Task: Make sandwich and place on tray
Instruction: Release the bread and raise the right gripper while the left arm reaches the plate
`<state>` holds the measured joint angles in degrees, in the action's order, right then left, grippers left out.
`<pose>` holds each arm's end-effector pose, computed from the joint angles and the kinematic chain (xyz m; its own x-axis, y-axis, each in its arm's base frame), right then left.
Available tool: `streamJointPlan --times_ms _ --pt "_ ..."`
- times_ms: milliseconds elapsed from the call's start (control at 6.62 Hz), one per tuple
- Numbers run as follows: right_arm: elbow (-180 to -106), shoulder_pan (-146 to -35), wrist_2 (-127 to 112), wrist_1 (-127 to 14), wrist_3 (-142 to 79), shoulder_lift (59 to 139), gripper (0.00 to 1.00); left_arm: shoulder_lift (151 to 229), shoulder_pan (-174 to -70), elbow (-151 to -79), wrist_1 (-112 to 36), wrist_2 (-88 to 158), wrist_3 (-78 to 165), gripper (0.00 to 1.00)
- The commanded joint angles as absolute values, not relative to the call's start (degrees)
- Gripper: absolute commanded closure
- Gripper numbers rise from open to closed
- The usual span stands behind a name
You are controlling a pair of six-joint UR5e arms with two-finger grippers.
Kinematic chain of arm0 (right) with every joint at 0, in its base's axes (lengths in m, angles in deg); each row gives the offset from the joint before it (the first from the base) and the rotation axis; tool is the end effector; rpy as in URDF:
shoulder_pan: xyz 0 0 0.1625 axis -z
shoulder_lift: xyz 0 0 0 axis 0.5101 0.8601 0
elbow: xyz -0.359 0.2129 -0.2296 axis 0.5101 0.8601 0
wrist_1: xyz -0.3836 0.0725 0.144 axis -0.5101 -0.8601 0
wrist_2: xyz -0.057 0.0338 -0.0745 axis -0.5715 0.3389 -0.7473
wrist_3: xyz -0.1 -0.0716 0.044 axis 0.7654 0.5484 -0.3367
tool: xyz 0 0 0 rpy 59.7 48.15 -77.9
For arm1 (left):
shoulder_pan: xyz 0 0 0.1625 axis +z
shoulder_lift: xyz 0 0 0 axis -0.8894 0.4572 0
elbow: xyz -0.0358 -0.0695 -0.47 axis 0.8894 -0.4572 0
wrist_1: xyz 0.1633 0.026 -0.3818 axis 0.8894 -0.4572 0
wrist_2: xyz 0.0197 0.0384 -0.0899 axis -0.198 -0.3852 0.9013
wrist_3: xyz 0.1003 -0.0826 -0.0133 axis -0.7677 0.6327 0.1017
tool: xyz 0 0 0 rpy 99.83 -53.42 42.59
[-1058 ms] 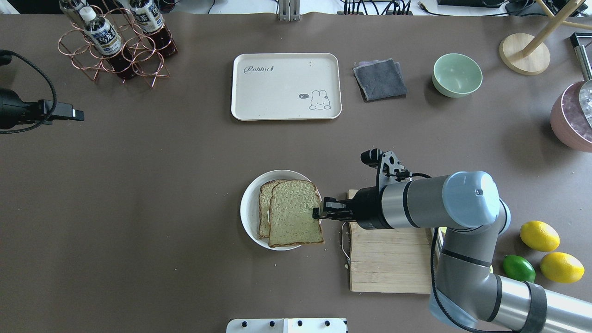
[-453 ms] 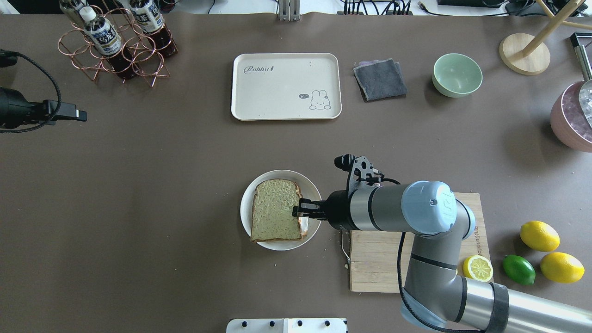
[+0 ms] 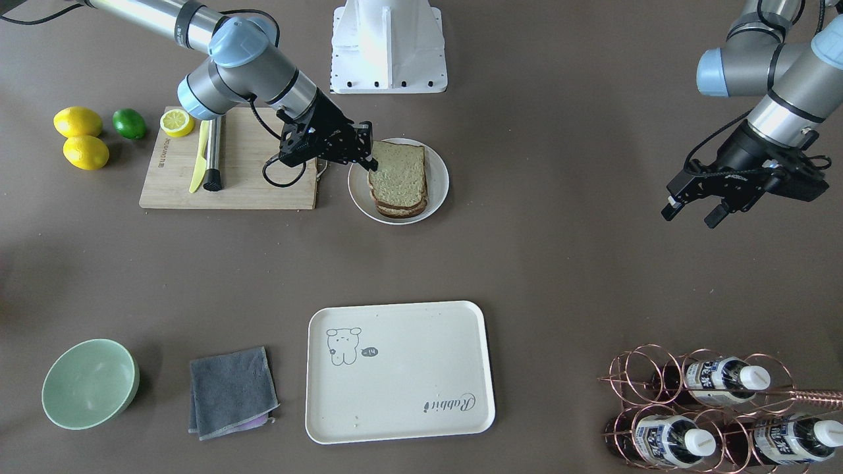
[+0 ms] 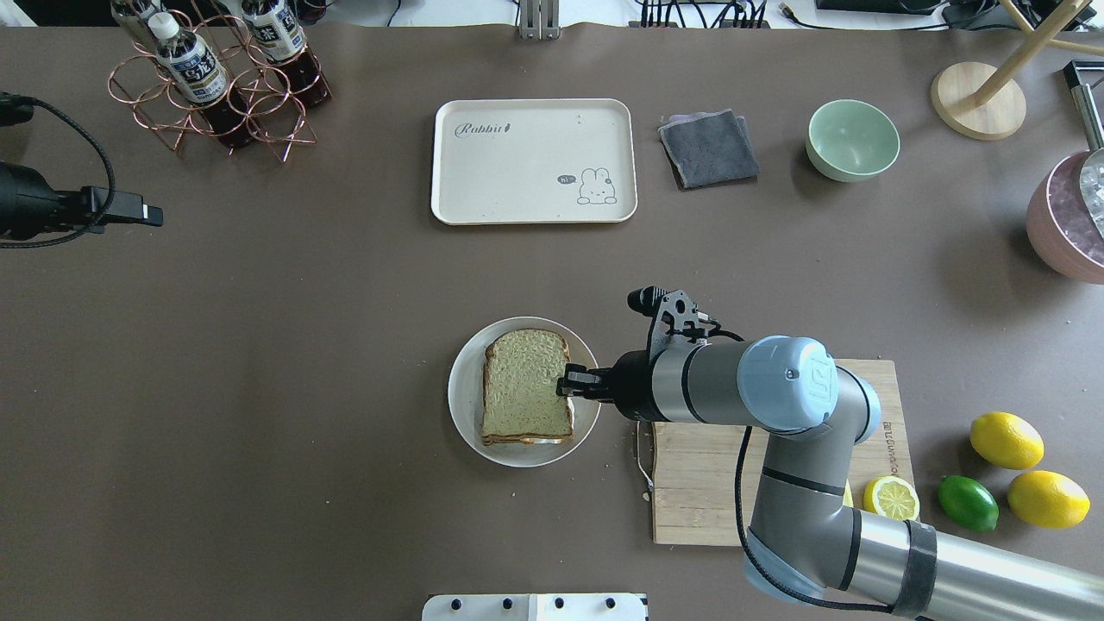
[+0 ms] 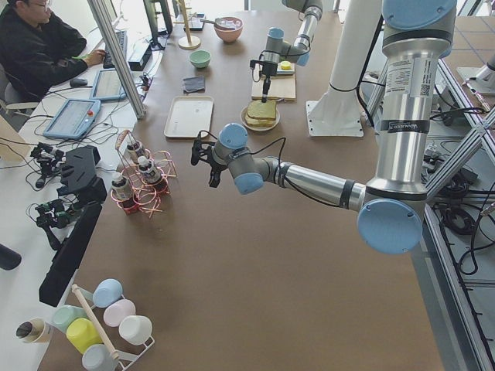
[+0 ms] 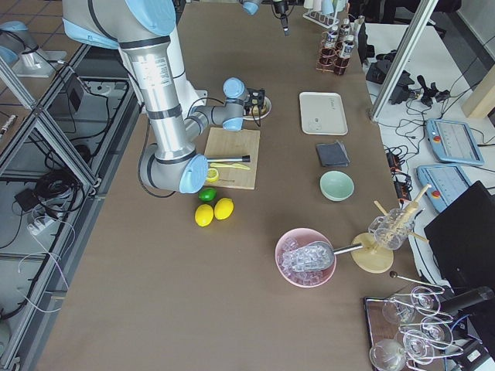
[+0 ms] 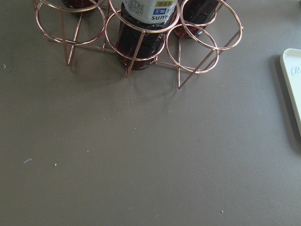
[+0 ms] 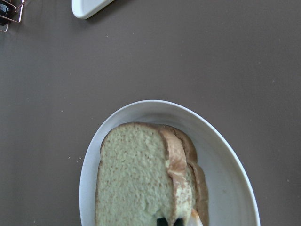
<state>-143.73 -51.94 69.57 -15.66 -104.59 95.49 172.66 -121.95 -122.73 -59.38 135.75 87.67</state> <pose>-0.5965 -0.3509 0.3439 0.1476 0.0534 0.9876 -0.1967 0.9802 -0.0236 0.2275 -0.5052 0.5344 0.4800 0.0496 -0.8759 0.2857 0.9351 0.2095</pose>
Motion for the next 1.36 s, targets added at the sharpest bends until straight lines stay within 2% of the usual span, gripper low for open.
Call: streamJointPlan --times_ms 0,453,907,1209 --pt "-143.1 -51.6 69.0 -15.9 -105.2 94.3 0.01 172.7 -121.9 -122.7 -59.4 135.8 87.7 0.03" --pt "-145.0 -52.9 69.0 -15.7 -105.4 94.2 0.0 172.7 -121.7 -122.7 -59.4 135.8 87.7 0.03" --pt "-147.5 -61.1 79.0 -18.4 -105.4 94.9 0.0 177.1 -118.9 -123.5 -58.9 134.5 95.2 0.03" --pt "-147.5 -71.3 89.5 -21.9 -104.0 97.5 0.0 180.1 -107.2 -126.8 -58.5 123.7 105.5 0.03"
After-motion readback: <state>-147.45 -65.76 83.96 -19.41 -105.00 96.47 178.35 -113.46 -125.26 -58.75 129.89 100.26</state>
